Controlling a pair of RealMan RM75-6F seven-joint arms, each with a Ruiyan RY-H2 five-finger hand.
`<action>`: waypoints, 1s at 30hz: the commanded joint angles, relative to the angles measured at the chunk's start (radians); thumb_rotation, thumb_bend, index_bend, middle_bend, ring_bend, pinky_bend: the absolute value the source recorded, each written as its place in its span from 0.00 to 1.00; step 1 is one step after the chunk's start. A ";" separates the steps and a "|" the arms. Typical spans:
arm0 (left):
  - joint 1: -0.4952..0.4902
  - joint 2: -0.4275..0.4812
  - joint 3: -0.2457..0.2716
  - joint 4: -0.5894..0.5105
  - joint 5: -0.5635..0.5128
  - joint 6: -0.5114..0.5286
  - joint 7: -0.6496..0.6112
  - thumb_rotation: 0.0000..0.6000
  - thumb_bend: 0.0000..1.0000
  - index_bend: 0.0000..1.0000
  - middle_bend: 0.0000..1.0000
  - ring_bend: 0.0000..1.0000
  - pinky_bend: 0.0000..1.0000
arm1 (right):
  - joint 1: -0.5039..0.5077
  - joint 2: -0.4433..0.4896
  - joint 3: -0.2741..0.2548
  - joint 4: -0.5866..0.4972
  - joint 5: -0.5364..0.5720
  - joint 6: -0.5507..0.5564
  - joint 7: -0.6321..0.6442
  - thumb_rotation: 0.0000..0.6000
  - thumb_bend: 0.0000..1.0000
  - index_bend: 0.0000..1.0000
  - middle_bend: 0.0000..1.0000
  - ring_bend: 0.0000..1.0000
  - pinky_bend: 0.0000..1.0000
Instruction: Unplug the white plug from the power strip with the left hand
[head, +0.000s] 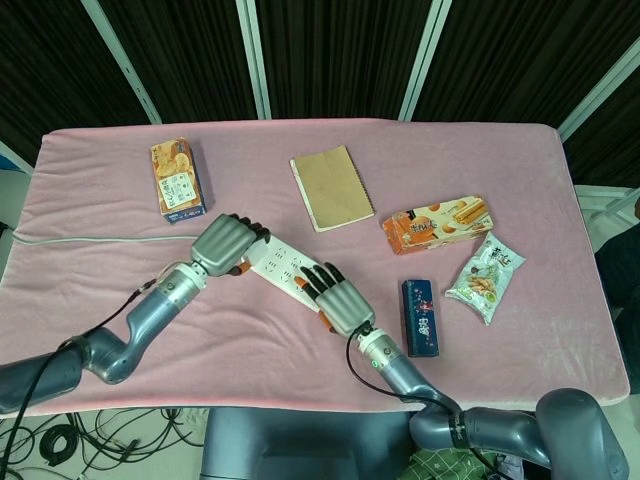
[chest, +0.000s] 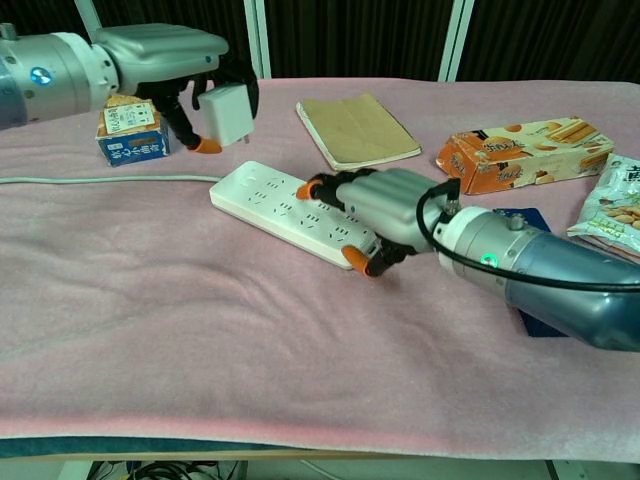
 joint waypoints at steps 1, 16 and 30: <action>0.061 0.065 0.058 -0.061 0.020 0.030 0.010 1.00 0.67 0.74 0.74 0.40 0.47 | -0.020 0.067 0.042 -0.048 -0.028 0.059 0.033 1.00 0.49 0.00 0.00 0.00 0.06; 0.279 0.137 0.225 0.003 0.127 0.187 -0.099 1.00 0.63 0.70 0.72 0.38 0.45 | -0.167 0.408 0.014 -0.140 0.020 0.114 0.053 1.00 0.45 0.00 0.00 0.00 0.06; 0.326 0.153 0.244 0.055 0.096 0.092 -0.304 1.00 0.09 0.20 0.13 0.00 0.14 | -0.262 0.479 -0.053 -0.069 -0.012 0.150 0.160 1.00 0.27 0.00 0.00 0.00 0.04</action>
